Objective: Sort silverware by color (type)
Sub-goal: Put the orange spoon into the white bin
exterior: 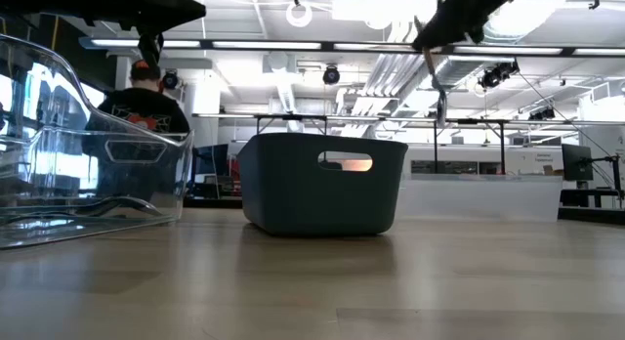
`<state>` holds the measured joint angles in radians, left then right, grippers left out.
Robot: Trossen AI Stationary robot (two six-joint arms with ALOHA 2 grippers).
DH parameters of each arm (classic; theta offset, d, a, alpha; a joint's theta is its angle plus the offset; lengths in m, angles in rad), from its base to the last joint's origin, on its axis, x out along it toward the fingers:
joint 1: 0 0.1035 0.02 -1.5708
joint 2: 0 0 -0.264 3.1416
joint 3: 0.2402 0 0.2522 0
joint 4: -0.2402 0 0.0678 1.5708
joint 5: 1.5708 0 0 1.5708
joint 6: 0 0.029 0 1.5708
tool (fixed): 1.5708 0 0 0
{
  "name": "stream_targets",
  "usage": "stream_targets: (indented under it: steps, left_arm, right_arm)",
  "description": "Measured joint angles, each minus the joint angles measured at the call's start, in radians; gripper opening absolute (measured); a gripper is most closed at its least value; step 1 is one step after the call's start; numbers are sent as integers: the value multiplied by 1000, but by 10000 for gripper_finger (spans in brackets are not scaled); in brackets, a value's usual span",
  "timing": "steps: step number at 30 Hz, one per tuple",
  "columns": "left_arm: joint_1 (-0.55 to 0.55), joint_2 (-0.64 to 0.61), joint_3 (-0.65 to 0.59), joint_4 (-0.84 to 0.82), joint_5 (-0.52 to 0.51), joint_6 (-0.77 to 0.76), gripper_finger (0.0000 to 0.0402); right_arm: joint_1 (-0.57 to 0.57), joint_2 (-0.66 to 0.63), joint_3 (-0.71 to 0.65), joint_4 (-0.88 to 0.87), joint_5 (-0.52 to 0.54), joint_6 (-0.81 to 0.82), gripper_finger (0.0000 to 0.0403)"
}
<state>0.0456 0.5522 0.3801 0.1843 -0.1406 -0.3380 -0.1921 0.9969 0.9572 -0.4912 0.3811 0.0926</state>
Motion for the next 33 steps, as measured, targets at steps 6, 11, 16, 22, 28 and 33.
stream_targets:
  steps: [6, 11, 16, 22, 28, 33]
  left_arm:
    - [0, 2, 0, -1, 0, -17, 0]
    - [0, 2, 0, -1, -2, -17, 0]
    - [0, 2, 0, -1, -21, -19, 0]
    - [0, 2, 0, -1, -30, -26, 0]
    - [0, 2, 0, -1, -31, -46, 0]
    - [0, 2, 0, -1, -31, -55, 0]
  right_arm:
    - [-232, 224, 137, -287, -151, -103, 44]
    - [-369, 386, 151, -424, -173, -186, 44]
    - [-449, 520, 151, -434, -210, -206, 44]
    - [-478, 638, 153, -383, -236, -205, 43]
    - [-477, 746, 153, -373, -236, -203, 22]
    - [-477, 799, 153, -338, -236, -167, 38]
